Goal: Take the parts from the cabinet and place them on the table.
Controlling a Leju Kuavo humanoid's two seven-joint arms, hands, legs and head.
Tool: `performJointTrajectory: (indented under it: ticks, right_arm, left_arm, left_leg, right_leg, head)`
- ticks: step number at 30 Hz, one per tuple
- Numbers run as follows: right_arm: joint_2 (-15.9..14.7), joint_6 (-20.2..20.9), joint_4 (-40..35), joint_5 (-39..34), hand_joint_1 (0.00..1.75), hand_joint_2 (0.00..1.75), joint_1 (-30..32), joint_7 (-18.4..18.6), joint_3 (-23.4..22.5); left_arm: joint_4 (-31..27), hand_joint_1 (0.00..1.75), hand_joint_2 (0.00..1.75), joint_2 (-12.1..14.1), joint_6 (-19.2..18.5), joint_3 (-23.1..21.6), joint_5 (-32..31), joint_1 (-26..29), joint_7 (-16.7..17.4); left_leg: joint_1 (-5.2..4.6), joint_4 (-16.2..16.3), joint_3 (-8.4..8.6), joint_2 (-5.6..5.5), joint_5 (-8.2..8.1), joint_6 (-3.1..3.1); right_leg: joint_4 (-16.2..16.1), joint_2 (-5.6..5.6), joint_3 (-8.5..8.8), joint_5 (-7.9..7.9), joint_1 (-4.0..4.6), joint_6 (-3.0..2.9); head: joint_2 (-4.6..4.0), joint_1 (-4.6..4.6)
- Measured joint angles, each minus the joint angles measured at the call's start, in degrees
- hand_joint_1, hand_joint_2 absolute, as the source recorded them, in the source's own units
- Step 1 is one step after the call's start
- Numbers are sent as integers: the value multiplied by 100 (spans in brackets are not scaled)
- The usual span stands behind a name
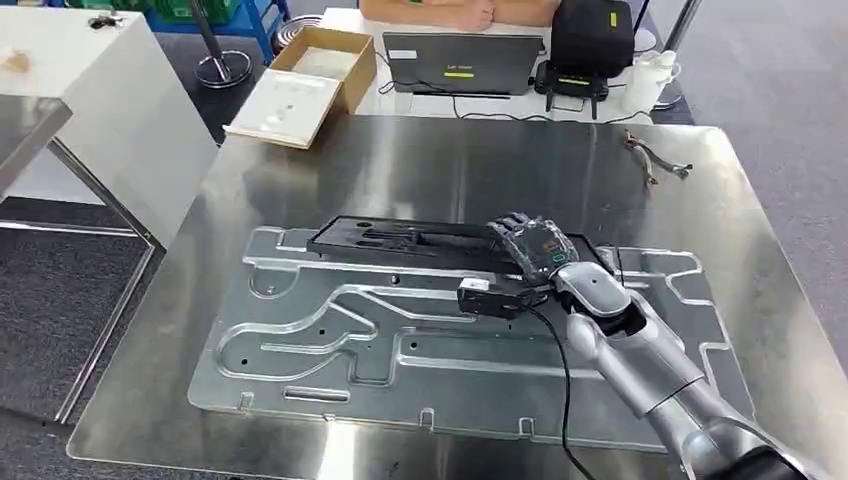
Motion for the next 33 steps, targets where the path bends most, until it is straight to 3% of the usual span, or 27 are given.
performJointTrajectory:
  ticks: [1,2,3,5,6,7,10,11,12,13,15,16,17,18,20,21,22,25,26,27,28,30,31,32,33]
  right_arm:
    - [0,-35,77,15,0,0,58,-26,-24]
    - [0,-54,129,28,0,0,118,-31,-26]
    - [0,-70,168,33,0,0,164,-41,-28]
    - [0,-129,240,35,0,0,240,-55,-76]
    - [-2,-159,266,46,0,0,281,-61,-114]
    - [0,-194,297,50,0,0,310,-70,-146]
    - [0,-240,340,52,0,0,375,-83,-201]
    - [0,-249,349,55,0,0,381,-83,-223]
    - [9,-260,362,55,0,0,410,-85,-258]
    - [22,-264,376,61,0,0,421,-94,-282]
    - [55,-293,419,122,0,0,473,-109,-328]
    - [63,-297,443,146,0,0,503,-125,-352]
    - [66,-299,461,155,0,0,521,-142,-367]
    - [66,-299,467,159,0,0,523,-151,-382]
    - [66,-299,478,164,0,0,518,-153,-411]
    - [70,-299,480,166,0,0,515,-160,-426]
    - [104,-299,487,177,0,0,497,-166,-443]
    - [230,-297,505,219,0,0,494,-168,-487]
    - [262,-295,513,240,0,0,491,-170,-503]
    - [282,-290,526,253,0,0,482,-179,-518]
    - [284,-290,531,258,0,0,479,-197,-527]
    - [284,-277,546,269,0,0,481,-214,-531]
    - [284,-277,559,277,0,0,481,-223,-533]
    - [284,-277,572,297,0,0,479,-223,-540]
    - [284,-277,583,317,0,0,477,-227,-546]
  left_arm:
    - [0,0,0,0,-13,4,15,7,-19]
    - [0,0,0,0,-17,9,17,18,-31]
    - [0,0,0,0,-20,15,26,28,-41]
    - [0,0,0,2,-33,37,39,24,-63]
    - [0,0,0,7,-39,44,52,25,-72]
    - [0,0,0,7,-44,50,57,21,-72]
    - [0,0,0,9,-44,79,68,48,-81]
    - [0,0,0,9,-42,92,70,48,-81]
    - [0,0,0,4,-42,101,70,42,-83]
    - [0,0,0,2,-42,114,72,36,-83]
    - [0,0,0,2,-44,136,81,37,-76]
    - [0,0,0,4,-44,140,85,41,-68]
    - [0,0,0,4,-48,144,85,45,-65]
    - [0,0,0,4,-48,146,87,44,-65]
    - [0,0,0,4,-52,146,90,42,-65]
    - [0,0,0,0,-59,149,92,42,-65]
    - [0,0,0,-15,-81,149,114,39,-67]
    - [0,0,0,-15,-120,177,118,41,-72]
    - [0,0,0,-13,-133,184,118,42,-72]
    - [0,0,0,-4,-133,195,118,40,-70]
    - [2,0,0,-11,-148,201,116,38,-74]
    - [2,0,0,-11,-149,225,118,41,-74]
    - [2,0,0,-11,-149,240,118,47,-74]
    - [2,0,0,-11,-149,254,118,53,-74]
    - [2,0,0,-9,-155,269,116,55,-74]
  left_leg:
    - [1,312,-228,9,-145,-7]
    - [1,370,-348,12,-79,-5]
    - [1,162,-333,15,141,-5]
    - [1,-832,-9,17,866,37]
    - [1,-1274,139,12,1145,80]
    - [-22,-1436,157,6,1012,123]
    - [-54,-1440,164,0,1088,219]
    - [-10,-1486,180,5,1128,269]
    - [5,-1521,214,28,1160,308]
    - [5,-1521,209,31,1164,340]
    - [-12,-1515,208,35,1160,359]
    - [-20,-1510,206,34,1157,362]
    - [-24,-1503,208,34,1154,365]
    - [-27,-1498,213,33,1146,364]
    - [-35,-1484,246,27,1123,358]
    - [-40,-1470,253,24,1123,357]
    - [-81,-1432,225,23,1100,320]
    - [-48,-1447,211,32,1132,241]
    - [-71,-1446,208,29,1143,210]
    - [-56,-1374,178,17,1034,182]
    - [-59,-1161,106,36,782,140]
    - [-1,-344,-177,37,248,73]
    - [16,27,-289,37,70,43]
    - [37,182,-305,37,31,21]
    - [58,81,-198,41,109,3]
  right_leg:
    - [0,0,33,-32,0,1]
    - [5,1,72,-63,0,3]
    - [9,5,107,-90,-1,11]
    - [17,14,192,-144,-2,40]
    - [17,15,215,-164,-1,61]
    - [47,23,220,-175,20,87]
    - [17,38,184,-167,18,181]
    - [22,51,186,-169,44,219]
    - [138,29,152,-284,22,241]
    - [436,27,21,-498,21,252]
    - [1371,26,-405,-944,-2,277]
    - [1713,25,-574,-1048,-8,284]
    - [1820,23,-630,-1021,-10,283]
    - [1672,21,-564,-878,-10,275]
    - [752,18,-86,-378,-5,221]
    - [381,10,111,-227,11,179]
    - [81,-17,253,-252,57,134]
    - [72,2,225,-212,78,125]
    - [17,-4,226,-168,32,92]
    - [-32,-44,233,-118,-5,94]
    - [-49,-51,210,-90,-15,59]
    - [-46,-77,141,-40,-15,42]
    - [-39,-90,98,-12,-14,46]
    - [-31,-96,54,16,-20,58]
    - [-20,-97,10,47,-28,78]
  head:
    - [0,0]
    - [0,0]
    - [0,0]
    - [0,0]
    - [0,0]
    - [0,0]
    - [0,2]
    - [0,0]
    - [0,2]
    - [0,0]
    - [0,0]
    - [0,0]
    - [0,0]
    - [0,0]
    - [0,2]
    - [0,0]
    - [0,0]
    - [0,0]
    - [0,0]
    - [0,0]
    - [0,0]
    - [0,0]
    - [0,0]
    - [0,0]
    - [0,0]
